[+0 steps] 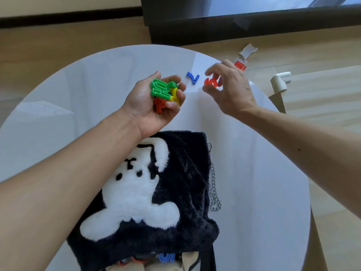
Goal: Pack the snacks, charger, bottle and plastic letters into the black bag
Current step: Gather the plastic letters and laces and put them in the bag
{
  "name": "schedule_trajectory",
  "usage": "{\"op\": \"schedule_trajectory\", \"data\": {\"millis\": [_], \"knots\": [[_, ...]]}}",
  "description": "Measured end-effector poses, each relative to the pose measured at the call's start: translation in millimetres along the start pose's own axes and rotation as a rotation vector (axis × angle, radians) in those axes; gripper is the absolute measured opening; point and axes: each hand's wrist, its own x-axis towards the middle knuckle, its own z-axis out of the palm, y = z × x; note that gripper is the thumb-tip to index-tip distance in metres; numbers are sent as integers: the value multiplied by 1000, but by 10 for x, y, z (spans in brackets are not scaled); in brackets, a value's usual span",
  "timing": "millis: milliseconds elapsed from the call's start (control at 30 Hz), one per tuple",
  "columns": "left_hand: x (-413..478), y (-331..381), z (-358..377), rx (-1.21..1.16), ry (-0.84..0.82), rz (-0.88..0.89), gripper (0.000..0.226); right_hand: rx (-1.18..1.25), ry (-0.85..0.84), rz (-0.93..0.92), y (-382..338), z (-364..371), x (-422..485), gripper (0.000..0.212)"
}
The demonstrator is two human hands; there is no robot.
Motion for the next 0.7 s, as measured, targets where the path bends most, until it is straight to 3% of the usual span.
{"op": "schedule_trajectory", "data": {"millis": [167, 433, 600, 700], "knots": [[-102, 88, -145, 2, 21, 16, 49, -76, -23, -11, -327, 226, 371, 45], [-269, 192, -305, 44, 60, 46, 47, -187, -52, 105, -295, 329, 412, 16], [-371, 136, -240, 44, 101, 31, 46, 130, 27, 147, -695, -147, 231, 21], [-488, 43, -107, 30, 86, 33, 44, 310, 5, -73, -1157, -613, -40, 21]]}}
